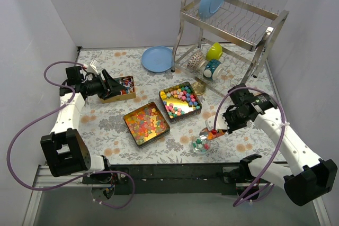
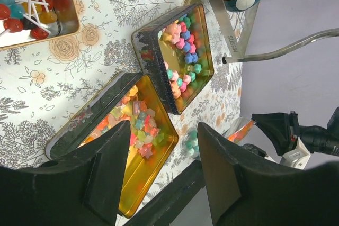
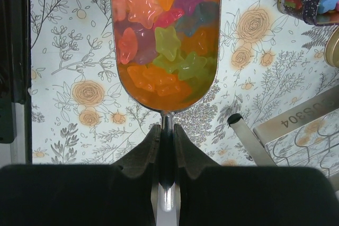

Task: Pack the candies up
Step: Place the fake candies in the packing bottle.

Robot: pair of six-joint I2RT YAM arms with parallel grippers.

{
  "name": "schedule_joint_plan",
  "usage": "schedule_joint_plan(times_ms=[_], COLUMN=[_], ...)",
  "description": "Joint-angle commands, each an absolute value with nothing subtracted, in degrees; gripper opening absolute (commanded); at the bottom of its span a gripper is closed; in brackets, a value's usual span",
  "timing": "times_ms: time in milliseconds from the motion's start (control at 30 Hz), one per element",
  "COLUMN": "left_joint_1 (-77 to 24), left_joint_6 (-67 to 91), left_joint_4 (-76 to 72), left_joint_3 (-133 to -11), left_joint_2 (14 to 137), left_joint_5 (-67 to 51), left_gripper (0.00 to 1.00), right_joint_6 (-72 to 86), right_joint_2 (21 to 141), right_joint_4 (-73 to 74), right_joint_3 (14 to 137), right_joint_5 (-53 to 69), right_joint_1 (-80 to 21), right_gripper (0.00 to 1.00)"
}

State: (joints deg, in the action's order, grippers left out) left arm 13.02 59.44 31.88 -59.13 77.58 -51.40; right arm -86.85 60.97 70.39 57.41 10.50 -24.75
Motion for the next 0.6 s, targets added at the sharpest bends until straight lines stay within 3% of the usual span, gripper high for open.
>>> schedule_joint_plan(times_ms=[0,567], left_joint_1=[13.36,13.27], left_joint_6=[59.94,60.82], left_joint_4=[29.97,28.83], left_joint_3=[-58.36,-56.95], left_joint_2=[76.11,76.55], left_joint_5=[-50.89,-47.64], left_gripper=[0.53,0.53], right_joint_6=[-88.33,-76.03], right_joint_2=[60.64,65.03], right_joint_4=[72.33,74.44], right_joint_3=[58.45,61.87], right_joint_5=[7.39,-8.52], right_joint_1=[-28.03,-44.46], right_gripper=[0.01,0.01])
